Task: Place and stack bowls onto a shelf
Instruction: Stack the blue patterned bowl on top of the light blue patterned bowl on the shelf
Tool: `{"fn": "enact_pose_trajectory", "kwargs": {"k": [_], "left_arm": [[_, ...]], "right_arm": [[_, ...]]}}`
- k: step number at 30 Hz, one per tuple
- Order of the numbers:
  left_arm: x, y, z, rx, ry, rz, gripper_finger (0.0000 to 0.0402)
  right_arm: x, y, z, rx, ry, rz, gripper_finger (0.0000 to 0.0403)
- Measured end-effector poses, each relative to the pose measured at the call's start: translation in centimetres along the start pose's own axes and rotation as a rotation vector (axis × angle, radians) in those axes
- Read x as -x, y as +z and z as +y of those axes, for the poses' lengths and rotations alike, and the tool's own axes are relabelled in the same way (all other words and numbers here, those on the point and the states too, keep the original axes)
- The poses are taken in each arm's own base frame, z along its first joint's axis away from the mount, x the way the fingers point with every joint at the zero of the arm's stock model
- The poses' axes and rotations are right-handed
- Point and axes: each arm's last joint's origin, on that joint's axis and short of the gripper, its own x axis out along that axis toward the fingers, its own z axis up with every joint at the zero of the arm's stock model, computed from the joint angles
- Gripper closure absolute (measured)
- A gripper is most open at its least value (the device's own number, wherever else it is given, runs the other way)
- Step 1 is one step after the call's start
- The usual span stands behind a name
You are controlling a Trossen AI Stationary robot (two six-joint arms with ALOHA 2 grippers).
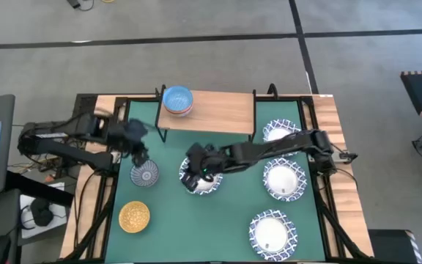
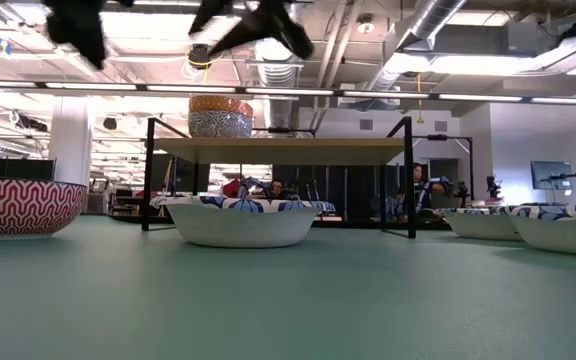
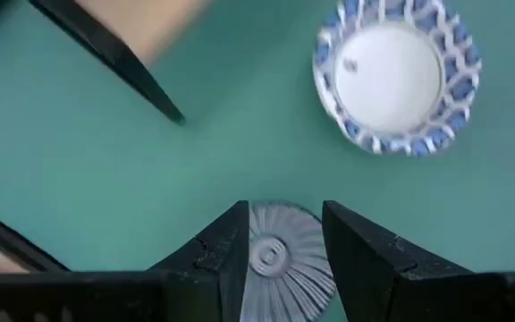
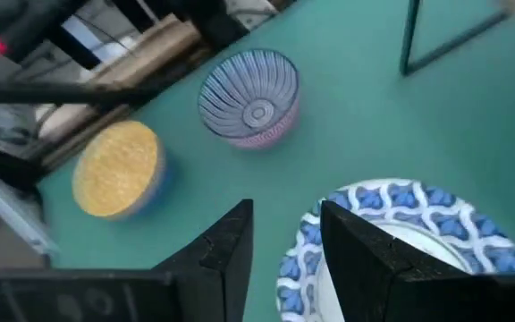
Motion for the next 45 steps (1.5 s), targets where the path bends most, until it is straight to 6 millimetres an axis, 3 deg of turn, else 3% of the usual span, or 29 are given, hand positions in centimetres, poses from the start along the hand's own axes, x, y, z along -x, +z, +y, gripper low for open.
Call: {"fn": "enact_pose_trajectory", "kwargs": {"k": [6, 18, 26, 31, 38, 45], "left_arm": [[-1.9, -4.3, -0.1, 0.122, 0.03, 0.132, 0.0283], [-5.9, -7.4, 0.7, 0.22, 0.279, 0.243, 0.0305], [-8.1, -9.1, 1.4, 0.281, 0.33, 0.307, 0.0306], [-8.2, -9.0, 1.3, 0.286, 0.335, 0.306, 0.0306], [-8.4, -9.1, 1.1, 0.255, 0.334, 0.339, 0.0306], [-8.9, -9.0, 0.7, 0.215, 0.335, 0.369, 0.0306]], "right_arm": [[-6.8, -0.8, 0.1, -0.099, 0.112, -0.098, 0.0246], [-15.4, -0.1, -2.3, -0.159, 0.135, -0.107, 0.0232], [-18.0, -0.4, -3.9, -0.195, 0.114, -0.096, 0.0164], [-19.0, -0.9, -4.8, -0.198, 0.119, -0.062, 0.0155], [-19.2, -1.8, -5.3, -0.186, 0.064, 0.02, 0.0174], [-19.2, -2.1, -5.4, -0.182, 0.062, 0.05, 0.0235]]}}
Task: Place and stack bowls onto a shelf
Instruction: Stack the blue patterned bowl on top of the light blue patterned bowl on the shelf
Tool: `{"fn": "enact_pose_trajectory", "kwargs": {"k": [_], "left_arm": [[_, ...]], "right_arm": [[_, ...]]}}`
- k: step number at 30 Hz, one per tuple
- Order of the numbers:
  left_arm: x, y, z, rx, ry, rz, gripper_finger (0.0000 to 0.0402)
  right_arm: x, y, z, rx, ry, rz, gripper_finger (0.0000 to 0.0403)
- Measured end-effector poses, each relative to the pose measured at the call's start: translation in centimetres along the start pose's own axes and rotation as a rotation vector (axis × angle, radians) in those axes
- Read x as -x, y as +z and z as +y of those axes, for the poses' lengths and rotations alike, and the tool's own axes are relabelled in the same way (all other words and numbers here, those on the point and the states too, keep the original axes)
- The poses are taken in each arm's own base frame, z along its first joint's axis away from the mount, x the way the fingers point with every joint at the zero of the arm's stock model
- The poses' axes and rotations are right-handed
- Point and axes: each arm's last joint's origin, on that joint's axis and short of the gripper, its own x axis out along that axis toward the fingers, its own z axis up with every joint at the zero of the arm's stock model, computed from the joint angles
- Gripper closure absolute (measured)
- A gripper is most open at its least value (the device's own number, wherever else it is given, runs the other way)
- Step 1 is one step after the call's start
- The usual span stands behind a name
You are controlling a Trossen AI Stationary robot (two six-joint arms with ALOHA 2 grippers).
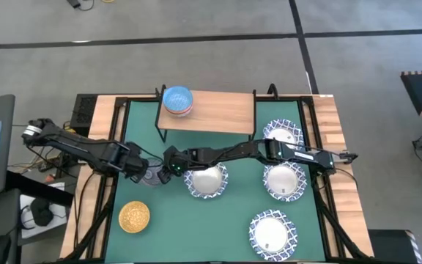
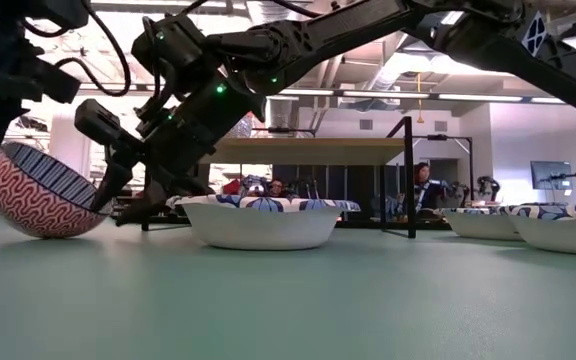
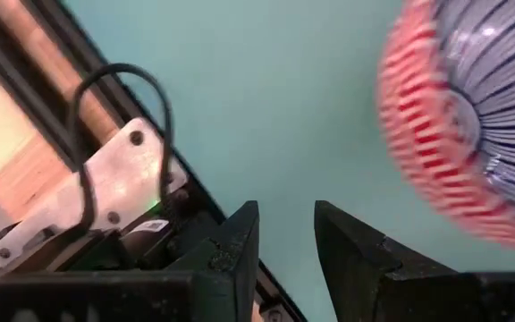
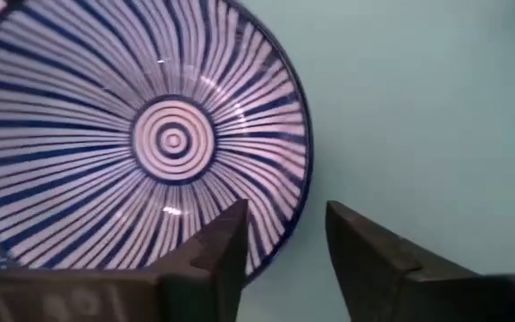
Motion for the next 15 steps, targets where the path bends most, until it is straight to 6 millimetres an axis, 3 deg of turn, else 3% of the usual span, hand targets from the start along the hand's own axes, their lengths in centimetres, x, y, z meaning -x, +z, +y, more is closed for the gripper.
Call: {"fn": "enact_pose_trajectory", "kwargs": {"k": [8, 13, 15], "left_arm": [[0.0, 0.7, -1.6, -0.041, -0.148, -0.071, 0.0306], [-0.3, 0.7, -1.9, -0.034, -0.141, -0.055, 0.0306], [-0.4, 0.7, -2.0, -0.032, -0.133, -0.044, 0.0306]], "right_arm": [[-0.5, -0.1, -0.2, -0.014, 0.014, -0.005, 0.0309], [-0.7, 0.2, -0.8, -0.045, 0.063, 0.048, 0.0368], [-0.6, 0.2, -0.7, -0.036, 0.055, 0.05, 0.0371]]}}
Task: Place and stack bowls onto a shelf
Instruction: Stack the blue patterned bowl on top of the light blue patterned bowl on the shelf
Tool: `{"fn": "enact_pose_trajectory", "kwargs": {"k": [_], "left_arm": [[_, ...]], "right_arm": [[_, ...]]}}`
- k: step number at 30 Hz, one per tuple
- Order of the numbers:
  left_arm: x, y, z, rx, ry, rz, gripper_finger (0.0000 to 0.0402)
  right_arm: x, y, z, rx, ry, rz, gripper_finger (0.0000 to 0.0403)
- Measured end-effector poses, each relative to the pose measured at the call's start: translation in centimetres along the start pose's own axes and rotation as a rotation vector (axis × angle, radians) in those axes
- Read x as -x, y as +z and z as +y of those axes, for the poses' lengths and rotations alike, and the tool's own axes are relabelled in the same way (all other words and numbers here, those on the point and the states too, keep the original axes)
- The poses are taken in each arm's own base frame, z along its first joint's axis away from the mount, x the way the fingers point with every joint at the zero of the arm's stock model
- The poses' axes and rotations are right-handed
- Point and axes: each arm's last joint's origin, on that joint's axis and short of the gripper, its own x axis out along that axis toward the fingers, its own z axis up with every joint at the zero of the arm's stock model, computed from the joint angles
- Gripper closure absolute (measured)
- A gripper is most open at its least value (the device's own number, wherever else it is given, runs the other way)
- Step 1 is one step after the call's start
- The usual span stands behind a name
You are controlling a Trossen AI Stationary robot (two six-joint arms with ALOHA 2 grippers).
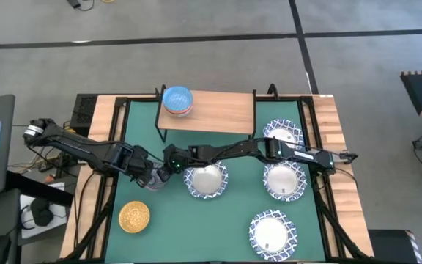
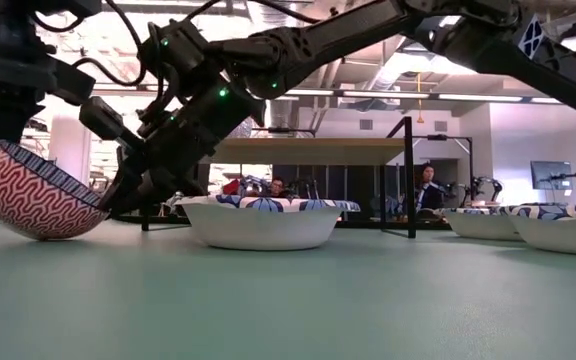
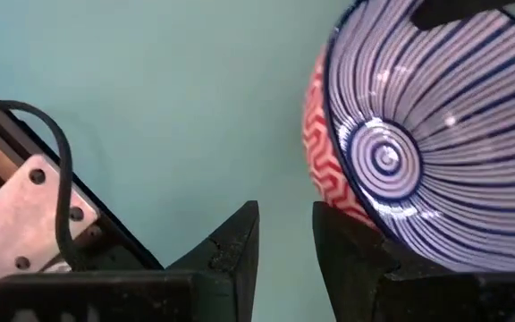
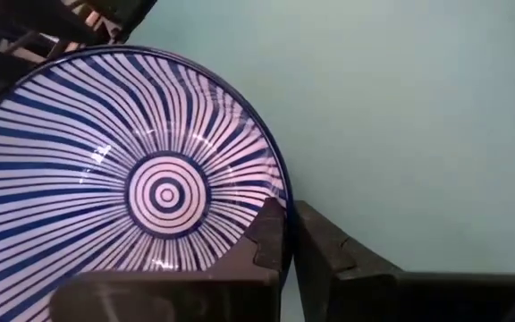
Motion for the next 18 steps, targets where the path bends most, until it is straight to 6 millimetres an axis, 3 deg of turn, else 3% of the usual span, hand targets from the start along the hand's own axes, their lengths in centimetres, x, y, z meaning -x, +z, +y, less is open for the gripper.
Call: {"fn": "enact_pose_trajectory", "kwargs": {"k": [7, 11, 18], "left_arm": [[0.8, 0.0, -0.4, 0.028, -0.049, -0.021, 0.0306], [3.1, 0.3, -0.6, 0.024, -0.124, -0.087, 0.0306], [7.6, 1.7, -0.9, 0.003, -0.27, -0.357, 0.0306]], "right_arm": [[2.5, 0.3, 1.7, 0.086, -0.051, 0.006, 0.0371], [5.4, 0.6, 2.9, 0.171, -0.195, -0.004, 0.0371], [10.2, 1.6, 4.7, 0.296, -0.356, -0.073, 0.0371]]}}
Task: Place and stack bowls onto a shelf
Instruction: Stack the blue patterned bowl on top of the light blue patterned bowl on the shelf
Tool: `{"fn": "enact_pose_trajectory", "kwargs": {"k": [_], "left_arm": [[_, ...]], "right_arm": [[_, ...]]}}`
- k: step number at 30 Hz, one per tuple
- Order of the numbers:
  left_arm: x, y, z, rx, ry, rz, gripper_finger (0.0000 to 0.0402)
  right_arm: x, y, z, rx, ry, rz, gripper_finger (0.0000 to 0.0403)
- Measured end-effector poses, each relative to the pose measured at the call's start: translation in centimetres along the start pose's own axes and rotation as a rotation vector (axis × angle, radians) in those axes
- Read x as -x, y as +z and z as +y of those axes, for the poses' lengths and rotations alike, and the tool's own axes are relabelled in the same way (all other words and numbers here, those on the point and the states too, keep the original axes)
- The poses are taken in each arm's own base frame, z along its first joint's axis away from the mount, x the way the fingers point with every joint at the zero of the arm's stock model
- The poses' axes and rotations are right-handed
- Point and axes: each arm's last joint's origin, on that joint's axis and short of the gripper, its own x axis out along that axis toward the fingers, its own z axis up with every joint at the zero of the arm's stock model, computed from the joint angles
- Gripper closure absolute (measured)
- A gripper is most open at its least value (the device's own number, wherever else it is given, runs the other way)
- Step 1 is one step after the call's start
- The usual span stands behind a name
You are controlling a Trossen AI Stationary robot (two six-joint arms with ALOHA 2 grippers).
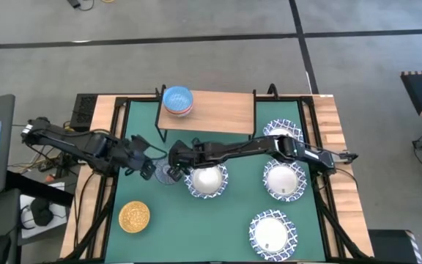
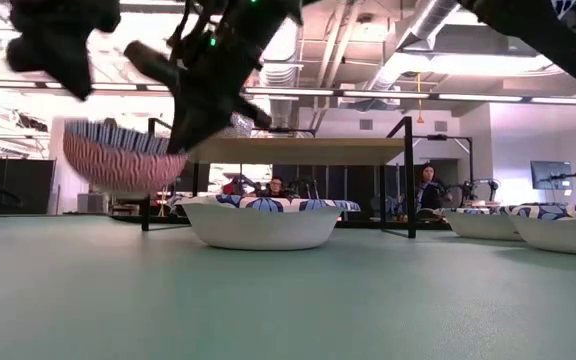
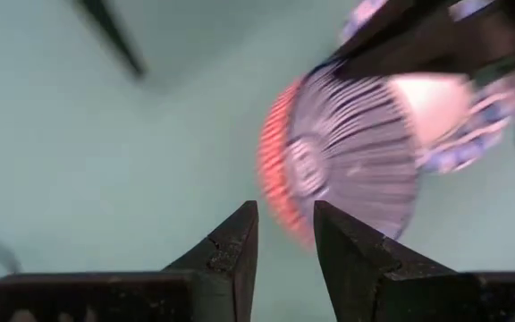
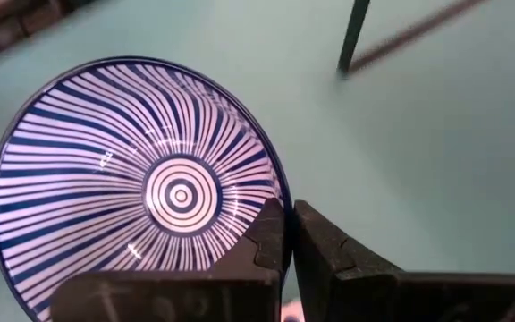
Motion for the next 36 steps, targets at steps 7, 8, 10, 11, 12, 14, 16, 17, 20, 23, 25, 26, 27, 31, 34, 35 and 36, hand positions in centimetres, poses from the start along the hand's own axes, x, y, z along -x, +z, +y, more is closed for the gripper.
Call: {"fn": "enact_pose_trajectory", "kwargs": {"k": [7, 8, 10, 11, 12, 14, 16, 17, 20, 23, 25, 26, 27, 31, 34, 35, 36], "left_arm": [[-0.2, 1.3, -2.2, -0.134, -0.129, -0.147, 0.0306], [-0.5, 1.3, -2.1, -0.138, -0.09, -0.151, 0.0306], [-0.9, 1.3, -2.0, -0.143, -0.032, -0.153, 0.0306], [-1.0, 1.3, -2.0, -0.147, -0.033, -0.162, 0.0306], [-1.0, 1.3, -2.0, -0.15, -0.023, -0.169, 0.0306], [-0.9, 1.3, -1.9, -0.153, -0.017, -0.17, 0.0306], [-1.0, 1.3, -1.9, -0.164, -0.013, -0.173, 0.0306], [-0.9, 1.4, -2.0, -0.168, -0.017, -0.18, 0.0306], [-0.4, 1.7, -2.1, -0.197, -0.012, -0.197, 0.0306], [-0.4, 1.7, -2.0, -0.255, 0.005, -0.196, 0.0305], [-0.4, 1.7, -2.0, -0.285, 0.007, -0.193, 0.0302], [-0.5, 1.8, -2.0, -0.301, -0.002, -0.179, 0.03], [-0.5, 1.8, -2.0, -0.314, -0.02, -0.163, 0.0298], [-0.5, 1.9, -2.3, -0.352, -0.095, -0.12, 0.0293], [-0.4, 2.0, -2.4, -0.375, -0.105, -0.127, 0.0291], [-0.4, 2.0, -2.4, -0.374, -0.102, -0.133, 0.0292], [-0.4, 2.0, -2.4, -0.373, -0.096, -0.137, 0.0294]], "right_arm": [[2.4, 1.1, 0.0, 0.014, -0.015, -0.051, 0.0371], [2.7, 1.2, 0.1, 0.013, -0.013, -0.06, 0.0371], [3.5, 1.3, 0.1, 0.022, -0.03, -0.054, 0.0371], [3.8, 1.2, 0.0, 0.028, -0.047, -0.049, 0.0371], [3.9, 1.1, 0.0, 0.031, -0.06, -0.048, 0.0371], [4.0, 0.9, 0.1, 0.043, -0.072, -0.039, 0.0371], [4.2, 0.7, 0.2, 0.058, -0.077, -0.026, 0.0371], [4.3, 0.6, 0.3, 0.061, -0.075, -0.026, 0.0371], [4.6, 0.6, 0.4, 0.058, -0.072, -0.028, 0.0371], [4.7, 0.4, 0.7, 0.087, -0.067, -0.025, 0.0371], [5.2, 0.5, 0.8, 0.128, -0.069, -0.034, 0.0371], [5.5, 0.5, 1.0, 0.143, -0.077, -0.048, 0.0371], [5.8, 0.6, 1.2, 0.163, -0.085, -0.063, 0.0371], [7.4, 1.2, 1.8, 0.278, -0.1, -0.111, 0.0371], [8.2, 1.6, 2.0, 0.364, -0.121, -0.138, 0.0371], [8.4, 1.7, 2.1, 0.388, -0.125, -0.143, 0.0371], [8.7, 1.9, 2.2, 0.405, -0.124, -0.152, 0.0371]]}}
